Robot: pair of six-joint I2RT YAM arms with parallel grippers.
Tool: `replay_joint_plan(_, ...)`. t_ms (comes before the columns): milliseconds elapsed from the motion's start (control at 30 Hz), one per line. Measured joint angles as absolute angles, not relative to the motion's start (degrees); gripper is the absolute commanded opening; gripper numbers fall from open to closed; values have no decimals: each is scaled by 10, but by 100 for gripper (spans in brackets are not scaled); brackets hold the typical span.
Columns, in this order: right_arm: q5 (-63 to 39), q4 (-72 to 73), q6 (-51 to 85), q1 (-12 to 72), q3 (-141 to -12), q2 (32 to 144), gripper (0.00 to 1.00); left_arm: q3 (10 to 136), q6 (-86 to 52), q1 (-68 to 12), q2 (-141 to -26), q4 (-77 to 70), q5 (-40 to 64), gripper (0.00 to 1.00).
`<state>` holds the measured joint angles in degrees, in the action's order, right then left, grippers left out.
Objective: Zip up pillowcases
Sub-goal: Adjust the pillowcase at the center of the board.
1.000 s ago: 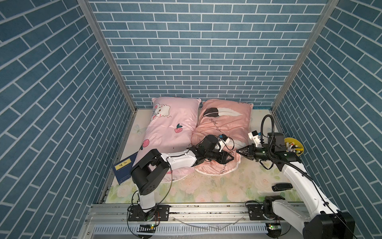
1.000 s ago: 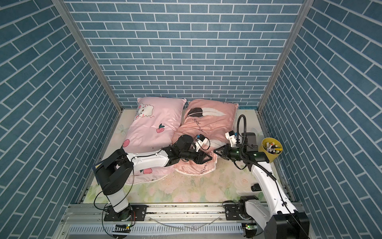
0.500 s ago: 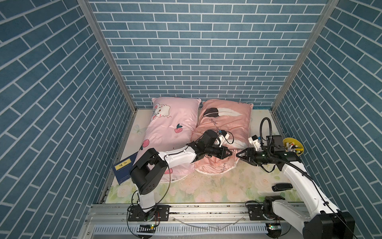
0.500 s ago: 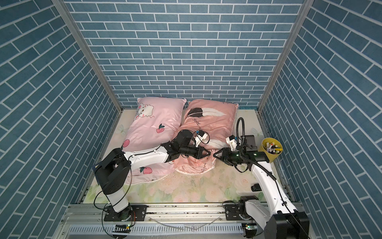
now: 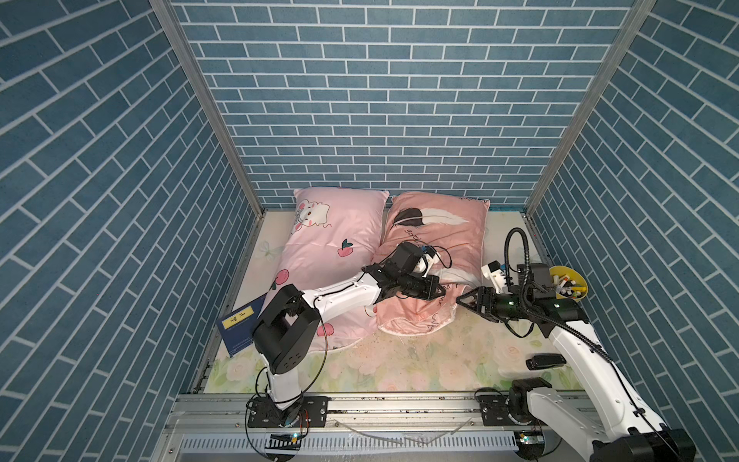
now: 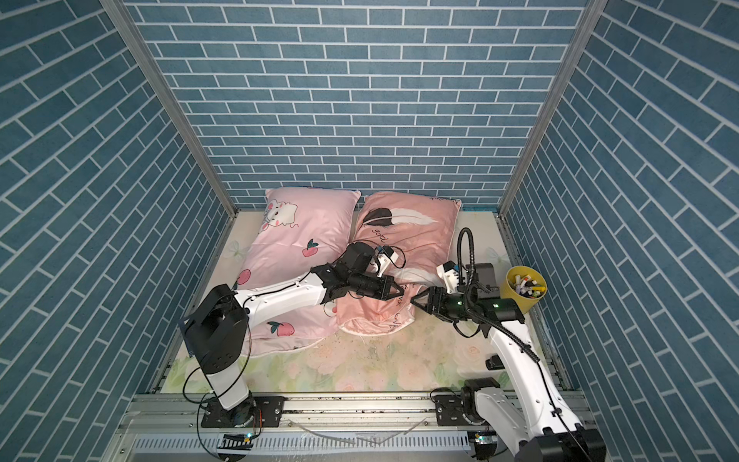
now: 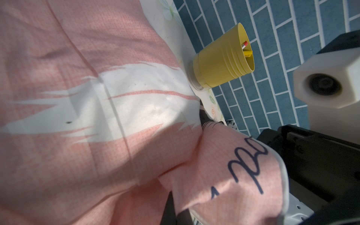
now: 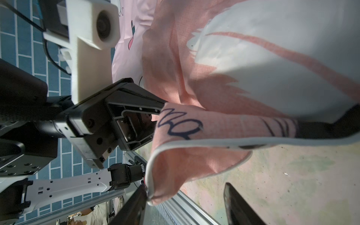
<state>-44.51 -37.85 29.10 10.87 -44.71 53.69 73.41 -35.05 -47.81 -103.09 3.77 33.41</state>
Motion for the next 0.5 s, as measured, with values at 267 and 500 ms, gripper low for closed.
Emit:
replay_joint_plan(267, -419, -371, 302, 149, -447, 550, 53, 747, -350, -487, -1031, 67, 311, 0)
replay_joint_plan(500, -399, -374, 302, 167, -449, 562, 59, 754, -350, -488, -1035, 80, 307, 0)
